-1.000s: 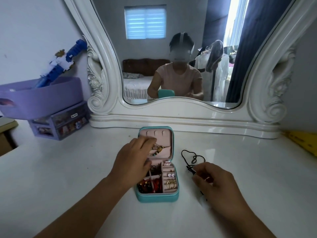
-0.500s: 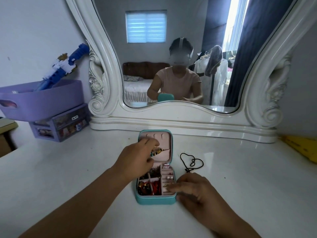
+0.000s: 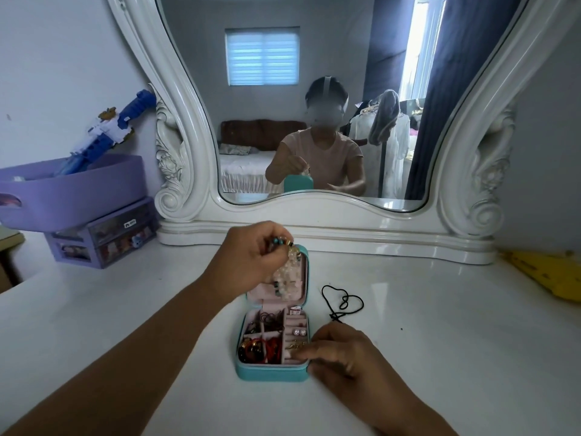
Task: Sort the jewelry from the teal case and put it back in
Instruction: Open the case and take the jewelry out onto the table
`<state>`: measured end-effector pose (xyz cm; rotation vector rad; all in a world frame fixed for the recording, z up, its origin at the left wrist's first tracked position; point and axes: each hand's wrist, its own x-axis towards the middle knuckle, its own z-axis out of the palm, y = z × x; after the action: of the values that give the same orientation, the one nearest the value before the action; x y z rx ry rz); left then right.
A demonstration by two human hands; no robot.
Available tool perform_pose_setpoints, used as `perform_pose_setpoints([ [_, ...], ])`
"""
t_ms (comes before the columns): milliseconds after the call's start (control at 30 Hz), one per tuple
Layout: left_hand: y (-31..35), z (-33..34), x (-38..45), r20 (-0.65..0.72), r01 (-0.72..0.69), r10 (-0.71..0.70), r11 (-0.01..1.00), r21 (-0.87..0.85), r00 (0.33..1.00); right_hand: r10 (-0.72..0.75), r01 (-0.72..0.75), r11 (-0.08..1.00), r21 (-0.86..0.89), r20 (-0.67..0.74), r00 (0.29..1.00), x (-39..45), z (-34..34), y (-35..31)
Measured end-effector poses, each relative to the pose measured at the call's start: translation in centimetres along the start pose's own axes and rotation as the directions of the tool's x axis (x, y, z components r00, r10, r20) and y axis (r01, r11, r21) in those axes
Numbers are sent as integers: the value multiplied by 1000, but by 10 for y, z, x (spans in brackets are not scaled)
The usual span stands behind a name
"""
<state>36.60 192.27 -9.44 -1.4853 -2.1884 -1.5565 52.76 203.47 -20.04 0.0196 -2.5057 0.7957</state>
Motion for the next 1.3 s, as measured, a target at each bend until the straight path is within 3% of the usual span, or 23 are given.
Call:
perform_pose_setpoints([
  [133, 25, 1, 5, 161, 15, 1, 995, -98, 987, 8, -8, 999, 54, -7, 1000, -2, 0, -1],
  [233, 35, 12, 0, 262, 36, -2, 992, -124, 965, 70, -45, 990, 137, -187, 980, -2, -8, -5],
  [333, 37, 27, -5, 306, 55, -14, 991, -124, 952, 255, -133, 942, 307, -403, 879, -3, -21, -11],
  [400, 39, 37, -8, 328, 64, -24, 992, -112, 945, 348, -152, 903, 401, -476, 808, -3, -29, -12],
  [567, 50, 60, -9, 351, 58, 1, 986, -158, 936, 373, -84, 849, 522, -479, 794, -1, -46, -13],
  [767, 65, 78, -7, 388, 179, -58, 942, -285, 920, 451, -82, 809, 582, -525, 722, -7, -82, -5],
  [933, 71, 106, -19, 513, 345, -114, 857, -382, 851, 446, -123, 806, 578, -459, 768, -17, -101, 2],
  [1100, 57, 126, -34, 586, 430, -191, 852, -300, 787, 490, -260, 816, 516, -380, 784, -34, -95, 18],
  [1300, 34, 140, -32, 499, 384, -287, 918, -101, 817, 597, -482, 795, 369, -336, 728, -33, -87, 36],
])
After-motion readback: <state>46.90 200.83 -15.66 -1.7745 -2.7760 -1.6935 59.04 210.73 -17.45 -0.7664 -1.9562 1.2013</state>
